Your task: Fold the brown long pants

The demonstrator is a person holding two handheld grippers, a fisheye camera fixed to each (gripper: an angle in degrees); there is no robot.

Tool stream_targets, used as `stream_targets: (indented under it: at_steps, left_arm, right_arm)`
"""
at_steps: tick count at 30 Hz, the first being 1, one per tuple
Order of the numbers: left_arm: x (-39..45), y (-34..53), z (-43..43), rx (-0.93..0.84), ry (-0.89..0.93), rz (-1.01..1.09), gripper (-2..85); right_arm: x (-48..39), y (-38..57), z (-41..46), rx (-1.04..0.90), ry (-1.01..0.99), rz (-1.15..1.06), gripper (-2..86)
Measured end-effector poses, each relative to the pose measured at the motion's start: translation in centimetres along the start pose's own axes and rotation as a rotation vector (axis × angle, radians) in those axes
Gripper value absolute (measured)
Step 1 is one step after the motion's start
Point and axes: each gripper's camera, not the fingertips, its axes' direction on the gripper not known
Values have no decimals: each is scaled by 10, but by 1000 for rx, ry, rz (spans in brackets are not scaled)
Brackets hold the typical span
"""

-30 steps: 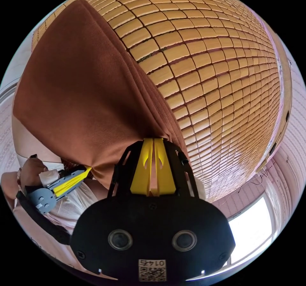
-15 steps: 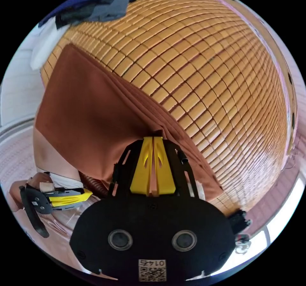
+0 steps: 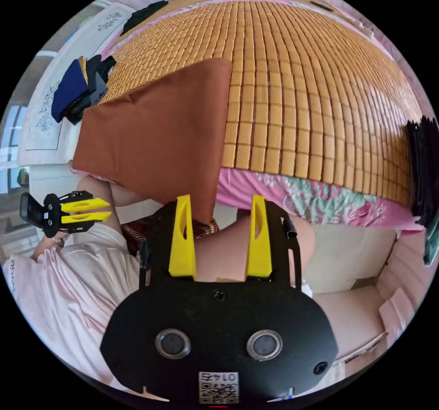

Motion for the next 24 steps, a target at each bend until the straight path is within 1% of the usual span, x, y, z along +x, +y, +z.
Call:
stream_targets:
  at_steps: [2, 3, 5, 6, 8, 10, 13, 14, 15, 17, 19, 21, 22, 23, 24]
  left_arm:
    - [10, -10, -3, 41, -14, 46, 96]
    - [11, -13, -3, 44, -12, 50, 102]
    - [18, -24, -2, 54, -10, 68, 120]
    - [20, -27, -2, 58, -13, 77, 123]
    - [32, -36, -1, 68, -23, 116, 144]
    - [40, -44, 0, 52, -22, 131, 155]
    - [60, -52, -8, 109, -67, 176, 164]
    - [68, -53, -12, 130, -104, 190, 158]
    - [72, -53, -14, 143, -134, 190, 155]
    - [80, -48, -23, 163, -282, 164, 91]
    - [80, -41, -29, 185, -321, 163, 58]
    - [73, -36, -38, 209, -309, 129, 50]
    - [66, -34, -42, 213, -288, 101, 48]
    - [61, -32, -45, 205, -259, 84, 47]
    - [59, -31, -46, 208, -245, 80, 47]
  right_arm:
    - [15, 12, 10, -30, -105, 41, 153]
    - [18, 13, 13, -33, -123, 57, 147]
    - [29, 19, 18, -57, -220, 104, 99]
    - [31, 22, 16, -53, -215, 114, 90]
    - [29, 38, -12, 17, -208, 54, 47]
    - [22, 54, -40, 94, -215, -13, 41]
    - [10, 79, -82, 216, -388, -106, 37]
    - [5, 85, -91, 237, -440, -124, 38]
    - [2, 88, -95, 243, -444, -132, 39]
    - [-6, 96, -107, 247, -392, -159, 48]
    - [2, 100, -117, 267, -377, -128, 63]
    - [24, 106, -124, 330, -446, -107, 71]
    - [43, 109, -125, 371, -522, -54, 84]
    - [62, 112, -124, 421, -537, 41, 114]
    - [71, 114, -123, 425, -535, 94, 137]
